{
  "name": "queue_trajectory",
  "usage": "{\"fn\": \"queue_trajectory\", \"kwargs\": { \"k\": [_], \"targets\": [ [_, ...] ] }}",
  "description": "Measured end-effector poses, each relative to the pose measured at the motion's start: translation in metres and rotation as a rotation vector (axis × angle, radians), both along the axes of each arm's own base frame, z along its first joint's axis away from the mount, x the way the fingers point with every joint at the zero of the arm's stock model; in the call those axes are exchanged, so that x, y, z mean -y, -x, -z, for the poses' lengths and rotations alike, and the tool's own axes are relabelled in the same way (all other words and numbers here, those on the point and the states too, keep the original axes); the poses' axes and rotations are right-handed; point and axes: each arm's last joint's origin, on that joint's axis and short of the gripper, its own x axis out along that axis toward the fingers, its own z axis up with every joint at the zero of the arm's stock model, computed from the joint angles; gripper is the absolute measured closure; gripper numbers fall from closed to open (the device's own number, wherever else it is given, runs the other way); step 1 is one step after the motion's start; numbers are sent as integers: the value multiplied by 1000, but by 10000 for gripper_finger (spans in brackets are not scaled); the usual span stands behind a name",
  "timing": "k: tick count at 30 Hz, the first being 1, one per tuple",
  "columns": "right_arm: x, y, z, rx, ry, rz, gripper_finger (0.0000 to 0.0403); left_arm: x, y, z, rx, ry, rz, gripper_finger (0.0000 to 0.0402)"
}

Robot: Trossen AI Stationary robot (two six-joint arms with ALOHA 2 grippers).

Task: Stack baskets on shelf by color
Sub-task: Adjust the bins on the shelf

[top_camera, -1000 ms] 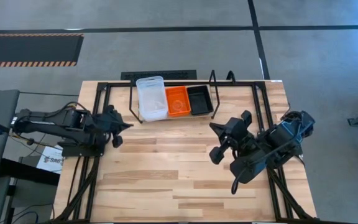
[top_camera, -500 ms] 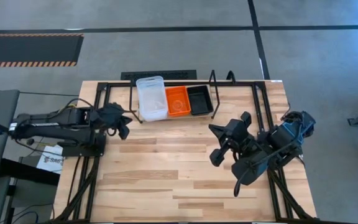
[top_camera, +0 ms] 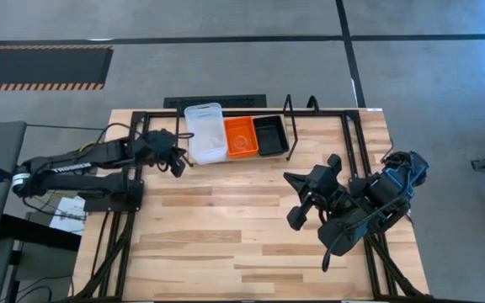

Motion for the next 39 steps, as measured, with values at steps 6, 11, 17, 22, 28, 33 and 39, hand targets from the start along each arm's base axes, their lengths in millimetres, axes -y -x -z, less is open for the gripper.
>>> {"fn": "queue_trajectory", "kwargs": {
  "k": [6, 11, 17, 22, 28, 33, 39],
  "targets": [
    [0, 0, 0, -2, 2, 0, 402, -14, -2, 2, -17, -13, 2, 401],
    [0, 0, 0, -3, 1, -1, 402, -15, 7, -3, 19, 33, 29, 401],
    [-1, 1, 0, -5, 0, -7, 402, 3, 35, -44, 73, -34, 44, 401],
    [-1, 1, 0, -10, 4, -6, 402, 21, 57, -44, 38, 138, 140, 401],
    [2, 0, 1, -17, 9, 4, 402, 26, 51, -12, -38, 192, 78, 401],
    [2, 0, 1, -10, 2, 6, 402, 22, 40, -10, 0, 114, 57, 401],
    [1, 0, 0, -4, -3, 4, 402, 16, 28, -2, -86, 106, 70, 401]
  ]
}}
